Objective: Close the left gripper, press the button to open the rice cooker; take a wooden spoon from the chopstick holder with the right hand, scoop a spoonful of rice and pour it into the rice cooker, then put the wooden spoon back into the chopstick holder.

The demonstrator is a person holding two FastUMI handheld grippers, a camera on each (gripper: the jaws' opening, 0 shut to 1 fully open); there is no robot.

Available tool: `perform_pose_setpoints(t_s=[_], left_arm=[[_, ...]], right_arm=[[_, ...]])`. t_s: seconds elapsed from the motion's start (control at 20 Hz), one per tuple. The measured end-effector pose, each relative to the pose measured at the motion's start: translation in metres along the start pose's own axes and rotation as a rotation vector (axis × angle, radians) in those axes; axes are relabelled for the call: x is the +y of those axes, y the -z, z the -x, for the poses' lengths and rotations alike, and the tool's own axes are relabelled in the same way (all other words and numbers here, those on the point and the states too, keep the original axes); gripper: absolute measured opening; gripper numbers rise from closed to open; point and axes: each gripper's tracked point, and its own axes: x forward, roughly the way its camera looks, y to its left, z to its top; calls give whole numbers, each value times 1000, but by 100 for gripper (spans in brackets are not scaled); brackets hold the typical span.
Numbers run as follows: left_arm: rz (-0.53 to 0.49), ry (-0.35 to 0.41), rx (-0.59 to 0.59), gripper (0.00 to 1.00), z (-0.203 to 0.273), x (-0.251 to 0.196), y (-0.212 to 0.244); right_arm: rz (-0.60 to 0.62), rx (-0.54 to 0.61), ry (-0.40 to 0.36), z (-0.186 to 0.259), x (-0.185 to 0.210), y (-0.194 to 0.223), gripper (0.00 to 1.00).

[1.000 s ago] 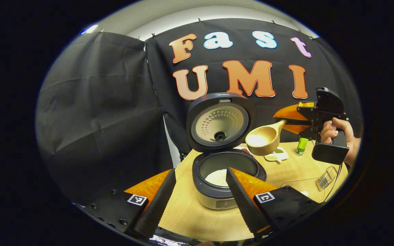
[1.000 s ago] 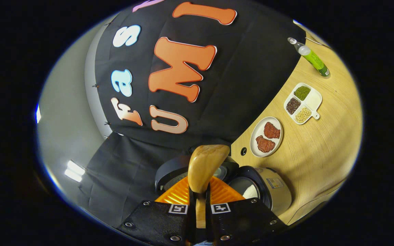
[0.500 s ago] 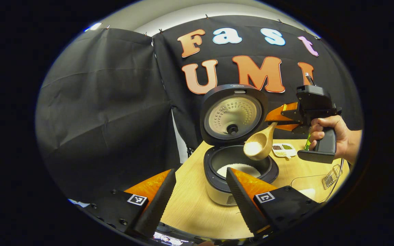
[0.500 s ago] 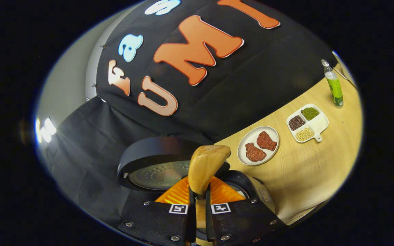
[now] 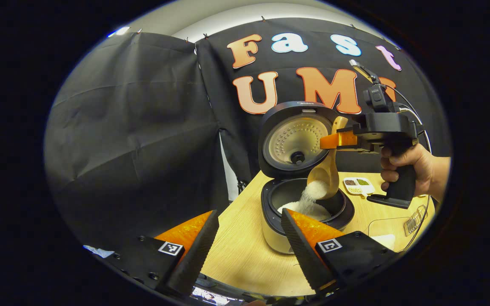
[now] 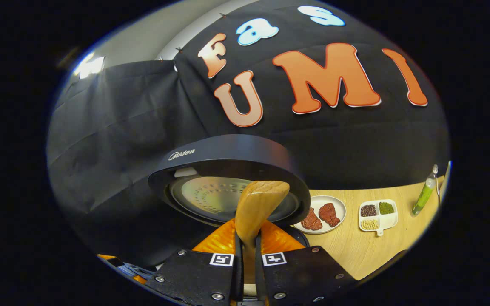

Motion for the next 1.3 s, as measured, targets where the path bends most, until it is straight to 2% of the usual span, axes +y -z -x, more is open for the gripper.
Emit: perform_pose_setpoints(t_s=[0.25, 0.3, 0.35, 0.4, 0.5, 0.55, 0.6, 0.65, 0.75, 0.85, 1.1, 1.3], left_arm=[[1, -12, 3, 99, 3, 4, 5], [-3, -15, 5, 91, 3, 4, 5], [-7, -12, 4, 91, 4, 3, 6], [-12, -9, 0, 99, 5, 1, 5], [-23, -2, -7, 99, 7, -2, 3], [-28, 2, -11, 91, 7, -4, 2], [-33, 5, -14, 91, 7, -6, 1], [-37, 6, -16, 99, 8, -7, 1], [-51, 8, -20, 99, 10, -9, 0], [-68, 10, -28, 99, 11, -12, -2], [-94, 17, -44, 99, 15, -21, -8], [-96, 25, -45, 100, 13, -28, -12]], right_arm=[[120, 2, 19, -2, 0, 0, 10], [146, -4, 21, -1, 0, -3, 10], [177, -13, 20, 1, 1, -7, 10], [215, -23, 16, 2, 0, -9, 10], [281, -26, -14, 5, 7, -10, 10], [313, -33, -27, 7, 6, -10, 11], [352, -44, -31, 8, 6, -14, 11], [384, -56, -32, 9, 4, -16, 11], [420, -69, -48, 16, 6, -17, 11], [423, -83, -67, 21, 11, -20, 11], [326, -136, -77, 38, 5, -44, 11], [299, -151, -54, 43, -12, -54, 11]])
